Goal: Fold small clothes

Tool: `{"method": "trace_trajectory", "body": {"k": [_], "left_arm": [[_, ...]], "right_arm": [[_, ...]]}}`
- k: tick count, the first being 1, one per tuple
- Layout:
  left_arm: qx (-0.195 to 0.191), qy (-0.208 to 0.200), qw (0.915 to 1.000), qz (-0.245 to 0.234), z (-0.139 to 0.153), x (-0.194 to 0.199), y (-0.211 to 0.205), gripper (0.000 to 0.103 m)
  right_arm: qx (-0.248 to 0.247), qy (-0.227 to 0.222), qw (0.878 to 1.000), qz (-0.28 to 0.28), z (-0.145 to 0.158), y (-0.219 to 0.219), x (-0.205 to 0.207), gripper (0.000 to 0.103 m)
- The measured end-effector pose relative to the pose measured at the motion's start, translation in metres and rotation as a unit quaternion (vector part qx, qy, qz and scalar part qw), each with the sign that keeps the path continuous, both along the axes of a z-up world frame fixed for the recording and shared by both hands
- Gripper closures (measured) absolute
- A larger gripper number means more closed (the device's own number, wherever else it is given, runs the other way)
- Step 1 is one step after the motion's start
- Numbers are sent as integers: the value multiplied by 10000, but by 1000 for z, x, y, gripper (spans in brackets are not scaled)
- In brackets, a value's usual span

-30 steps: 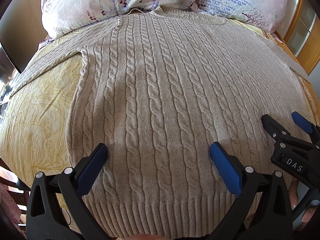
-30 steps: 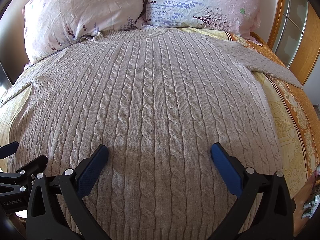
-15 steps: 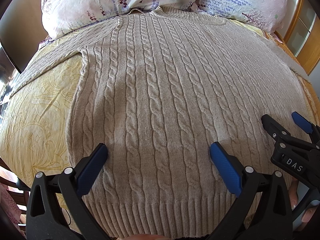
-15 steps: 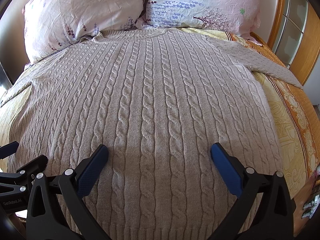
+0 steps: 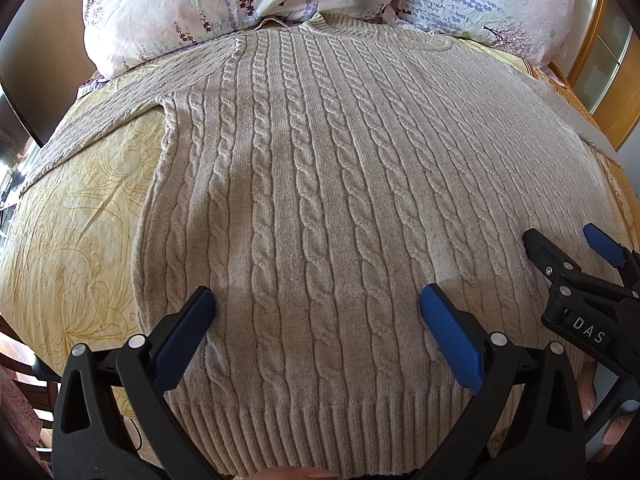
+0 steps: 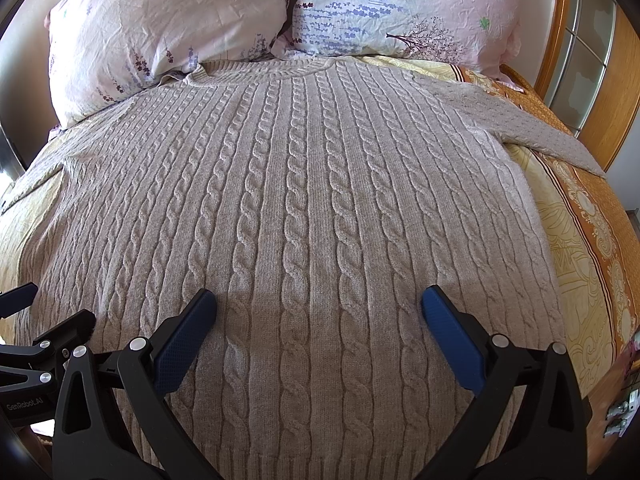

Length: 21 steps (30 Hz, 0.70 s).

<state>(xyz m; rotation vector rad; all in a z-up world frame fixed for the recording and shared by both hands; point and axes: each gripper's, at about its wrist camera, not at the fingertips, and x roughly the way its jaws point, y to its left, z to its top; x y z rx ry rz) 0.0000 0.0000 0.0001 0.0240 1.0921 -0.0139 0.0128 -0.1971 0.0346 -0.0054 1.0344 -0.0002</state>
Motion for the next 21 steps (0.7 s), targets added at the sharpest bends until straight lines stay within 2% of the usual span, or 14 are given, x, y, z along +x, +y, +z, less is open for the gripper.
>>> {"method": "trace_trajectory", "body": {"k": [21], "left_arm": [[5,11,10000,-8,0,0,0,2]], "right_arm": [[-12,160,9998,113,-5,5,2,1]]}}
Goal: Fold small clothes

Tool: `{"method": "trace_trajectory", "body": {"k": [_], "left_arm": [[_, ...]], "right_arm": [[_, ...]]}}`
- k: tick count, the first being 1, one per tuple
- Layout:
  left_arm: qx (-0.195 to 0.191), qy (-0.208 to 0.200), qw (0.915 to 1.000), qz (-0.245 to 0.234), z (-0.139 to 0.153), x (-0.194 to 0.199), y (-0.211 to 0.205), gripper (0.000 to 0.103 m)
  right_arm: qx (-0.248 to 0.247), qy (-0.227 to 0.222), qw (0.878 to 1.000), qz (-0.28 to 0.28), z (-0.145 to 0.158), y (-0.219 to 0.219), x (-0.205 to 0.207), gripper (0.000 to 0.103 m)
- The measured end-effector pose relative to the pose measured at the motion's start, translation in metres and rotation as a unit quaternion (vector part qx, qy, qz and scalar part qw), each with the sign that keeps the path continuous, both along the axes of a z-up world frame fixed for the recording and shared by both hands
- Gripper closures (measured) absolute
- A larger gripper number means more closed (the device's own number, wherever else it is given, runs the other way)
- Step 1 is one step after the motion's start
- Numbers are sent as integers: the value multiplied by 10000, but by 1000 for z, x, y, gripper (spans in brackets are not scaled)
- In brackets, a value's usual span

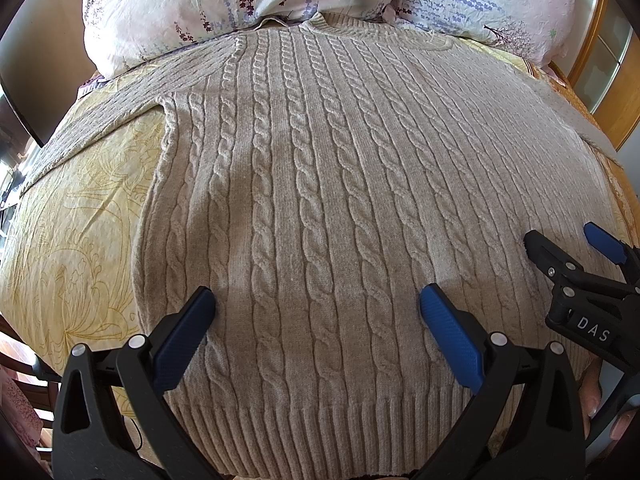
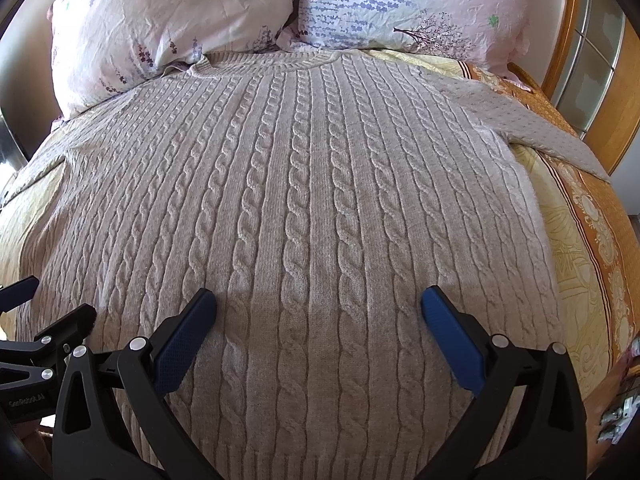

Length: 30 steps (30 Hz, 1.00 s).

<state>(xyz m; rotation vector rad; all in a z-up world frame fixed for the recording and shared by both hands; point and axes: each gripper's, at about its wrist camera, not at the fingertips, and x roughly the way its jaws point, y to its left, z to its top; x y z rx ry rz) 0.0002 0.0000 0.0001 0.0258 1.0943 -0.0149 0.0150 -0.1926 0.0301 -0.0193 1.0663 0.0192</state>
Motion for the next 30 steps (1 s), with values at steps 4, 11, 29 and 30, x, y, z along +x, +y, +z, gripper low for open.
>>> {"method": "trace_trajectory", "body": {"k": [4,11,29,30], "left_arm": [[-2,26,10000,7,1,1,3,2],[57,-112,9999,57,3,0,0,2],[-177,-1081,9939,142,28,89,2,2],[-265,-1081,9937,145,25,91,4,2]], "right_arm": [[16,173,9996,221,-3,4,4,1],[32,249,9982,546,-1,-1,6,1],[2434,-559,9586,-1366,38,-202,78,29],[2703,-441,9494,-1541,29,-216,85,34]]}}
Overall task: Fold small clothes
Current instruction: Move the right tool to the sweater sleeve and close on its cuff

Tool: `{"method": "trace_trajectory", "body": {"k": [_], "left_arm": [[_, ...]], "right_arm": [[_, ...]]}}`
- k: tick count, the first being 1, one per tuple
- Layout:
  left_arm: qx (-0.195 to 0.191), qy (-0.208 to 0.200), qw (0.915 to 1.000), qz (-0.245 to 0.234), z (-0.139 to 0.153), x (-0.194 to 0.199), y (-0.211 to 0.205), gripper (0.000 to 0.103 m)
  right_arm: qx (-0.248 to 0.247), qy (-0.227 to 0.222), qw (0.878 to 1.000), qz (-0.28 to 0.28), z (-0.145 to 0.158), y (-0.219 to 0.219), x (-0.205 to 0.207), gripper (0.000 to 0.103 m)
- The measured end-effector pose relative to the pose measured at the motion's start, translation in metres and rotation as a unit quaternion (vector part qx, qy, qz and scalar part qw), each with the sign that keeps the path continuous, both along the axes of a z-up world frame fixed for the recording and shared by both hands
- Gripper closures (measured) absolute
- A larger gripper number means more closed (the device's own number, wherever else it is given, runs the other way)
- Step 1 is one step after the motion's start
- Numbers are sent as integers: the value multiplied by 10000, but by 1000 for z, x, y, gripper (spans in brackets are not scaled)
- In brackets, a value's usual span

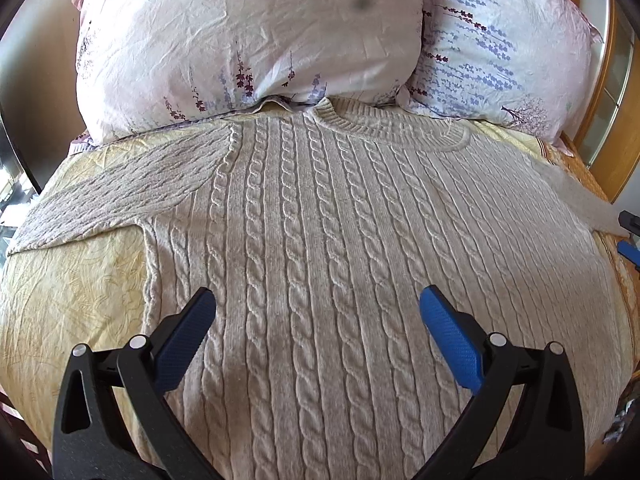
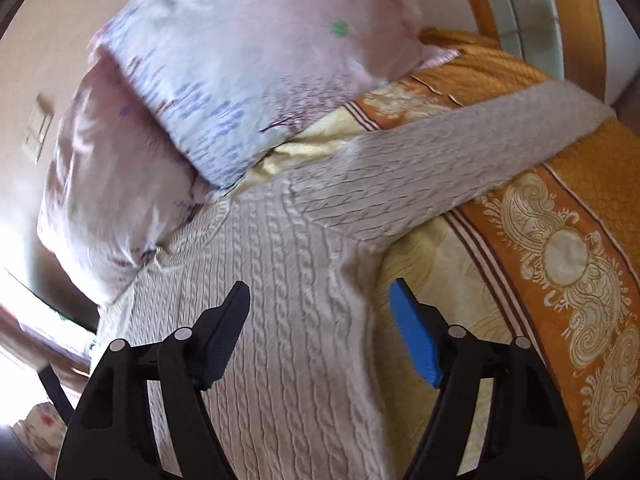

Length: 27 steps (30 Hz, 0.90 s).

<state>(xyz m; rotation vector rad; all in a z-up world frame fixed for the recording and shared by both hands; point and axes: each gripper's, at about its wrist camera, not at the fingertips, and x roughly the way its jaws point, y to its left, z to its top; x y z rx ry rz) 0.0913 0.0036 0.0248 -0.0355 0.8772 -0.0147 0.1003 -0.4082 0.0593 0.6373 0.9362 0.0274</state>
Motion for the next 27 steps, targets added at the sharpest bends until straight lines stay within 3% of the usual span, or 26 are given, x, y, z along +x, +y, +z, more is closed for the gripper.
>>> {"method": "trace_trajectory", "body": {"k": [4,10,13,15,21,27], "left_arm": [[-640,-86,9977,-225,-11,0,8,2],[-944,79,9952,-227,-20,6,12,2],[-925,84,9954,-255,-21,5,11,2],[-904,94,9955,-267,-22,5,11,2],[-616,182,9975,-289,-24,7,6,2],[-383,244,9985,-315,-26,7,2,2]], "right_arm": [[840,474,9946,-373,-35,-28,23,38],[982,394,9935,-426,-46,-29,44,40],[978,287,9932,-570,-48,-37,55,48],[957,254,9912,-882,-48,-54,57,60],[1067,-7,9691,-2224,-50,-122,32,70],[1106,-66,9618,-2504,-55,-145,15,81]]}}
